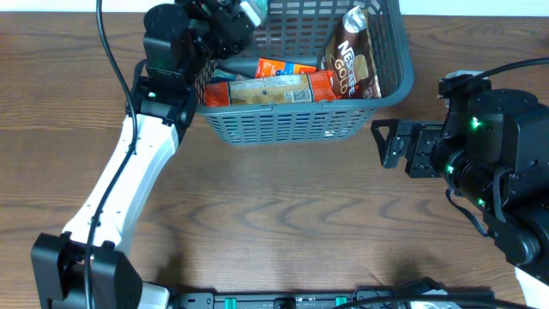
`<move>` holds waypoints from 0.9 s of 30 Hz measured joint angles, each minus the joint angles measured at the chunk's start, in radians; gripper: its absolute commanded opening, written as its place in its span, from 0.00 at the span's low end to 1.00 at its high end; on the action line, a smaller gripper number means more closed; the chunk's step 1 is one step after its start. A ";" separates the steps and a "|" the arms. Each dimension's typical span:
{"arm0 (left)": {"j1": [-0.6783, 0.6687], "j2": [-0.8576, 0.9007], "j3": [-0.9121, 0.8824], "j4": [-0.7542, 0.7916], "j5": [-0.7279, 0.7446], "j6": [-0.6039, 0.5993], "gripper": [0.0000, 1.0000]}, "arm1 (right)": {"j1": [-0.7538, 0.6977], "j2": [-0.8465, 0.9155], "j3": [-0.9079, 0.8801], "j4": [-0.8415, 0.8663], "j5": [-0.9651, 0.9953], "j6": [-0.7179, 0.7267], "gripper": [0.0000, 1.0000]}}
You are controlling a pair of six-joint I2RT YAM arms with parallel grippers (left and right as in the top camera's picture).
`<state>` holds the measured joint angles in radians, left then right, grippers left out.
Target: Pack container
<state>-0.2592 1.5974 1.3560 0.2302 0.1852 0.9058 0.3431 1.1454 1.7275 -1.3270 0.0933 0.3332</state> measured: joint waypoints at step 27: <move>-0.036 -0.964 0.006 -1.493 -0.175 -0.612 0.98 | 0.000 0.000 0.001 0.000 0.000 0.000 0.99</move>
<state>-0.2955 0.6331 1.3621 -1.2629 0.0101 0.2939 0.3431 1.1454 1.7287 -1.3270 0.0929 0.3332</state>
